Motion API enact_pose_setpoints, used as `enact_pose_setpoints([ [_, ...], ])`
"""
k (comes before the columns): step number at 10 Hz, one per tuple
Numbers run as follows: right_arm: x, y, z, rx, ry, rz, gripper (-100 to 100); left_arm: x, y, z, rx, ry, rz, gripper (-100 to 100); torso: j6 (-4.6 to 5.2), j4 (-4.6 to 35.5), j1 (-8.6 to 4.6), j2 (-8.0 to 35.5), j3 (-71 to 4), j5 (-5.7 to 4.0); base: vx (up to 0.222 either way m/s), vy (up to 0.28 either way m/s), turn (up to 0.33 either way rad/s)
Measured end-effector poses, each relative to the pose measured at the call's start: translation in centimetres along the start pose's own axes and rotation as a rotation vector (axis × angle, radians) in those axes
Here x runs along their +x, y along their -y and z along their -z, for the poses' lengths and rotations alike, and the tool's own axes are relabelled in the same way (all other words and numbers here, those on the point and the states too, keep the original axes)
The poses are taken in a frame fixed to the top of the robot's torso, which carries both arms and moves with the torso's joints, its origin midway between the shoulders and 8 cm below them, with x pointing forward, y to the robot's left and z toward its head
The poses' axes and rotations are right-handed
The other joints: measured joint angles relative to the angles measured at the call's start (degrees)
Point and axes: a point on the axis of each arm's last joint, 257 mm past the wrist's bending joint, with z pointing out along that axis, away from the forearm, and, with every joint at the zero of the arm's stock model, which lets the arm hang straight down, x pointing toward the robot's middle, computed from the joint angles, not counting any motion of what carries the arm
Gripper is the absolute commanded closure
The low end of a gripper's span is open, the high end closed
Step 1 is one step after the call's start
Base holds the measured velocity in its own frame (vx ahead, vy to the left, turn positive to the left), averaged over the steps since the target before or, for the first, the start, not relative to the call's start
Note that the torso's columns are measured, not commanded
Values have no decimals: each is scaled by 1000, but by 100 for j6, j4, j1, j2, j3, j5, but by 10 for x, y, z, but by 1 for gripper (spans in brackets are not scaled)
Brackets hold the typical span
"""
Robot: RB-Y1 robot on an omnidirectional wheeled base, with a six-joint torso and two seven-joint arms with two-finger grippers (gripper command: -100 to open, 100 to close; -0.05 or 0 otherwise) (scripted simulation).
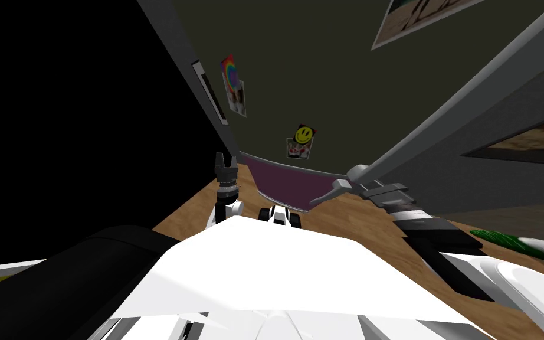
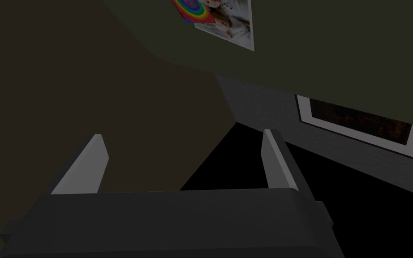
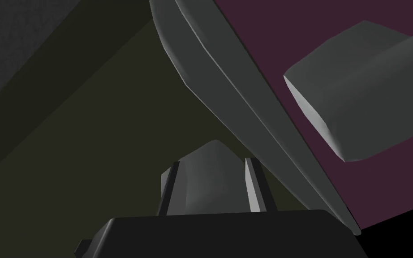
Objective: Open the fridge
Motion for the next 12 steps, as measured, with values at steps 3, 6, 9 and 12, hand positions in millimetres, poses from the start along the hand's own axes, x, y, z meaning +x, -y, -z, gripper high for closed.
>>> enact_pose_setpoints([
  [3,14,9,12,31,-53,-4,100,0,0,0,0,0,1,0,-23,10,29,-7,-6,23,-219,329,-216],
  [6,25,16,24,57,-105,-6,100,0,0,0,0,0,0,0,-40,13,38,-48,-44,48,-170,314,-197],
  [9,35,27,37,91,-151,-5,100,0,0,0,0,0,0,0,-33,28,49,-14,-24,59,-161,230,-139],
  [12,45,26,46,98,-187,-14,100,0,0,0,0,0,0,0,0,9,18,-23,-23,29,-77,210,-138],
])
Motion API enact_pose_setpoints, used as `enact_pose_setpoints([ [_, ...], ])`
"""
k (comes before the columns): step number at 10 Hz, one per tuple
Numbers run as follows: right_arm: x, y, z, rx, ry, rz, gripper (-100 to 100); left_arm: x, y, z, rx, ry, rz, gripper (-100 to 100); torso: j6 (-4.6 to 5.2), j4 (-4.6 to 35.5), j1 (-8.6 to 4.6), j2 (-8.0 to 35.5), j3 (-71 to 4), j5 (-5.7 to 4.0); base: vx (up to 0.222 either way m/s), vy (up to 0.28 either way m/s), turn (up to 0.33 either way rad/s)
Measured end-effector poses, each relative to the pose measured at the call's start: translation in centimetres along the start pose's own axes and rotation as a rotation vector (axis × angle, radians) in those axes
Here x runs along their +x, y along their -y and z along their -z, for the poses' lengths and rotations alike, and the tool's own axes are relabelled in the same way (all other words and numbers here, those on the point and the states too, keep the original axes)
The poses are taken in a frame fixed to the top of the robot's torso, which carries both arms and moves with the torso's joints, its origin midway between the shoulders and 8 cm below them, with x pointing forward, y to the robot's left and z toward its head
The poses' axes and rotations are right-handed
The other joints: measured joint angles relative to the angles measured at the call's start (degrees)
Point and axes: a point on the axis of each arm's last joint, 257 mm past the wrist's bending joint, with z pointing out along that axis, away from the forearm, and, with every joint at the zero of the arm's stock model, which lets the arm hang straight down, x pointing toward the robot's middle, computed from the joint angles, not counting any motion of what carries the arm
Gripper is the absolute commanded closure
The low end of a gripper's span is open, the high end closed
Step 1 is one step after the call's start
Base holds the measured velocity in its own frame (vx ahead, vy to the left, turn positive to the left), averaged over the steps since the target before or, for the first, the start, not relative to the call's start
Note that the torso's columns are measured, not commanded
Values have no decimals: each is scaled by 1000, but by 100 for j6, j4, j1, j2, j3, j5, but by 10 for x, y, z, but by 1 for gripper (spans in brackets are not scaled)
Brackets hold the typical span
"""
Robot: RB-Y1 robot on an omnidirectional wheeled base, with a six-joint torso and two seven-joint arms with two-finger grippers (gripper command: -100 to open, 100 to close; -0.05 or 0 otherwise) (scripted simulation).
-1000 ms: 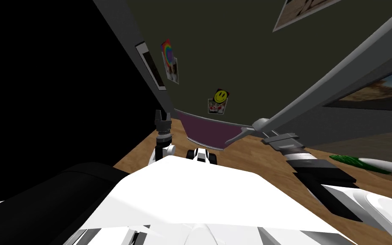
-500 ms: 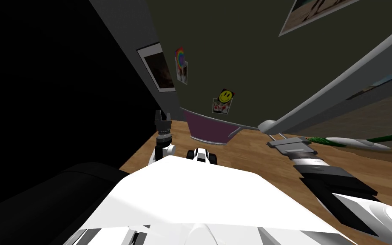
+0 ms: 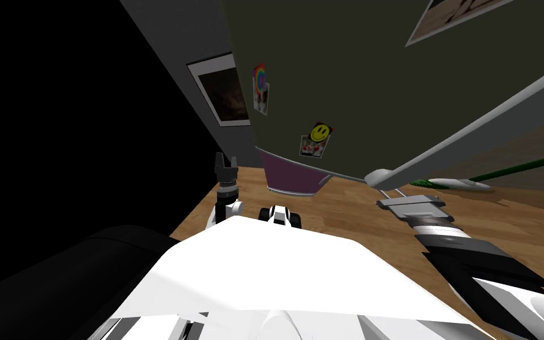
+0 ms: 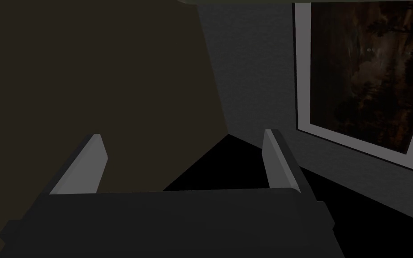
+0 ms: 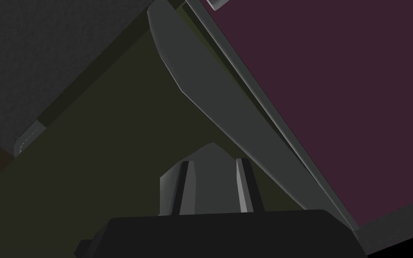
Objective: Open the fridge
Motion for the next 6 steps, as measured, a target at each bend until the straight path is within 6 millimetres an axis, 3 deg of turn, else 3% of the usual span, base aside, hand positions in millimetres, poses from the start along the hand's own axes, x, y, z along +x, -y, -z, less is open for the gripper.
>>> enact_pose_setpoints([
  [2,11,7,7,22,-35,0,100,0,0,0,0,0,0,0,-51,-12,32,-35,-19,6,-82,294,-150],
  [6,24,18,19,59,-87,1,100,0,0,0,0,0,0,0,-56,-6,35,-42,-32,24,-121,267,-124],
])
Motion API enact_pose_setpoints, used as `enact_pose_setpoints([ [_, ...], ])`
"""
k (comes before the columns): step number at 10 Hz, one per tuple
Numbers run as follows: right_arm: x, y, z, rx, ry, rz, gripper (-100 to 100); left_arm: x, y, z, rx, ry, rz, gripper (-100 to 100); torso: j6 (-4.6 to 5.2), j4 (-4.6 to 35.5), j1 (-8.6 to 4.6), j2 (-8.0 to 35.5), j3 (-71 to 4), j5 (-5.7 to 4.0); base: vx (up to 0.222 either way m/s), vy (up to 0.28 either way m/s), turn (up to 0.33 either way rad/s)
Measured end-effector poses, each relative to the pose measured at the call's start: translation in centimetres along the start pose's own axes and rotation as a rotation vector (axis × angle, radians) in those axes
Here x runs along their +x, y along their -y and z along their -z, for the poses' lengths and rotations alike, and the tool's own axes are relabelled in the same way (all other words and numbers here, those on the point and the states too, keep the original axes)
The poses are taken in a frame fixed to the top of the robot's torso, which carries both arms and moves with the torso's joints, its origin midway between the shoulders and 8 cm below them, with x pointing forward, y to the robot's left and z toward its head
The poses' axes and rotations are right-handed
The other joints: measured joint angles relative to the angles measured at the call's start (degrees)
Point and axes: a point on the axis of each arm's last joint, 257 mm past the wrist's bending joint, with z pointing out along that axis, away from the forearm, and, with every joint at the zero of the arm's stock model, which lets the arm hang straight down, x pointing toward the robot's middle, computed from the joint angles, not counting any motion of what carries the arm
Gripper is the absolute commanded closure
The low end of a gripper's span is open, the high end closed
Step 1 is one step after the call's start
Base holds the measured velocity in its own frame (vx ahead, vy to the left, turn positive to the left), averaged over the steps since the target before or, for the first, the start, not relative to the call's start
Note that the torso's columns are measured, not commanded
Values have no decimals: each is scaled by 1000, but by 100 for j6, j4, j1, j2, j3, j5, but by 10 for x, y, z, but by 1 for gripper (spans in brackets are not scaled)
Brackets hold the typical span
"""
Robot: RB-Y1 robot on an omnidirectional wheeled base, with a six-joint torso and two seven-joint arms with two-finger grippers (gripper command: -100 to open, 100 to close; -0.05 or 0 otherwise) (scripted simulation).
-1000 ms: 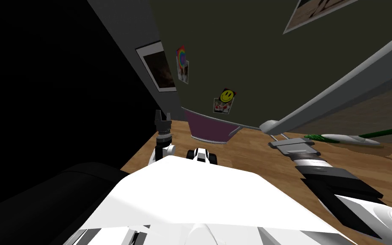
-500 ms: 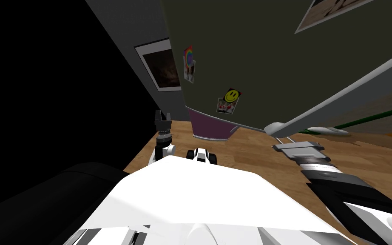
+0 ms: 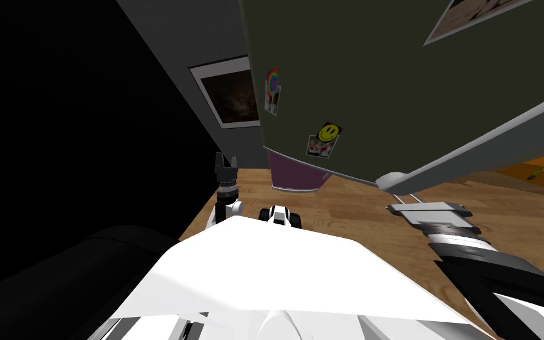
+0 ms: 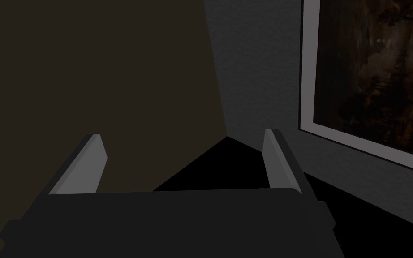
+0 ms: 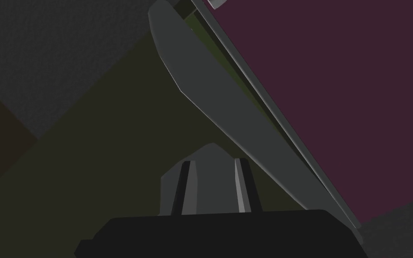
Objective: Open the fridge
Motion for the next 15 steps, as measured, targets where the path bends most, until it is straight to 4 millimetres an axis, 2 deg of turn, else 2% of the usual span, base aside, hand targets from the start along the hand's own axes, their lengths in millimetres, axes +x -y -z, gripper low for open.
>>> enact_pose_setpoints([
  [5,14,14,13,46,-56,2,100,0,0,0,0,0,0,0,28,16,0,35,15,17,-113,226,-106],
  [8,26,15,19,52,-85,-4,100,0,0,0,0,0,0,0,43,3,-23,24,17,-11,-14,165,-93],
  [15,52,32,41,114,-179,-5,100,0,0,0,0,0,0,0,2,-4,-16,-4,-3,-1,-49,240,-95],
])
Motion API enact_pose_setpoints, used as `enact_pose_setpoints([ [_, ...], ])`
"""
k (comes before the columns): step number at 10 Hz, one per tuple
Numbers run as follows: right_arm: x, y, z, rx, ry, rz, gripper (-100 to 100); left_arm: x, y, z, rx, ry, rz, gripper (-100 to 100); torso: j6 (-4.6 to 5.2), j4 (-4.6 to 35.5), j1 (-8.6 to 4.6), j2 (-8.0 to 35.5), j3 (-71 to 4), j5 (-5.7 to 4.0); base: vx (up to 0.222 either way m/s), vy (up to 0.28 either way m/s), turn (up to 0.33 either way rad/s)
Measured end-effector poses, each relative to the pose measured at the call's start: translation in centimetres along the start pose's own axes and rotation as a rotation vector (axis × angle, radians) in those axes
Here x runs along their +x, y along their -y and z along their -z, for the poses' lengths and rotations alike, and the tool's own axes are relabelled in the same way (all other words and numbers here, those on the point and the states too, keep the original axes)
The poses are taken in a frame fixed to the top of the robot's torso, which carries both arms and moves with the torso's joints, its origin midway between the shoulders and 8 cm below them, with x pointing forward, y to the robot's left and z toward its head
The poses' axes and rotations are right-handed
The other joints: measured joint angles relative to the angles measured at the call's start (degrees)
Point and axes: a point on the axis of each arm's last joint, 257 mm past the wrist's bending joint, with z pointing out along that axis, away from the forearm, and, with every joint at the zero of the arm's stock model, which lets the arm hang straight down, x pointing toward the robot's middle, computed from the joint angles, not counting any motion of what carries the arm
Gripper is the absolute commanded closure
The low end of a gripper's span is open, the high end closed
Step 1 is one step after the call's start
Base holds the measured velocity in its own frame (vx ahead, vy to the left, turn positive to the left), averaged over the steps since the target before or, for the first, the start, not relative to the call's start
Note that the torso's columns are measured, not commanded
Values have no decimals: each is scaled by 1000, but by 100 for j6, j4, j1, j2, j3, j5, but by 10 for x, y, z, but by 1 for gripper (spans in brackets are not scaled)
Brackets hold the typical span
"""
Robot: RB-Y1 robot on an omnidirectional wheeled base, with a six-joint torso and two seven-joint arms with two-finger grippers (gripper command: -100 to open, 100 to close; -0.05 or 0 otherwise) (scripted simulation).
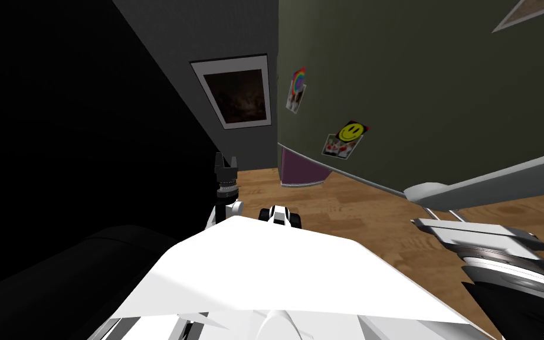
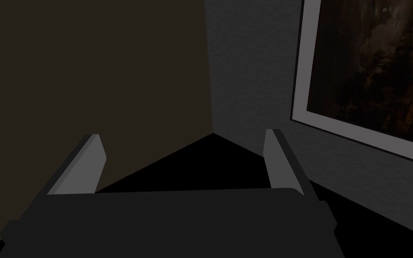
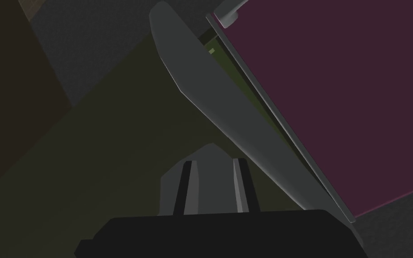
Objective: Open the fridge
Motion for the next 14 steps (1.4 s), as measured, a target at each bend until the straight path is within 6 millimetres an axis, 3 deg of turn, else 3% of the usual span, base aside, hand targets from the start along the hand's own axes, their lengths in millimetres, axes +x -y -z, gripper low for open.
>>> enact_pose_setpoints([
  [3,9,9,9,29,-35,2,100,0,0,0,0,0,0,0,2,3,12,5,2,7,-40,265,-102],
  [4,12,11,11,38,-46,2,-100,0,0,0,0,0,0,0,4,0,20,1,-1,8,8,107,-108],
  [6,7,18,17,33,-43,-2,-100,0,0,0,0,0,0,0,30,-18,-122,-11,4,-66,52,-51,-48],
  [12,-11,33,29,3,-32,-10,-100,0,0,0,0,0,0,0,60,30,-2,86,37,9,42,-38,-36],
  [13,-10,32,29,1,-37,-9,0,0,0,0,0,0,0,0,55,25,-5,84,41,2,13,0,11],
  [14,-7,31,30,-1,-41,-10,0,0,0,0,0,0,0,0,53,18,-15,74,40,-5,10,2,10],
])
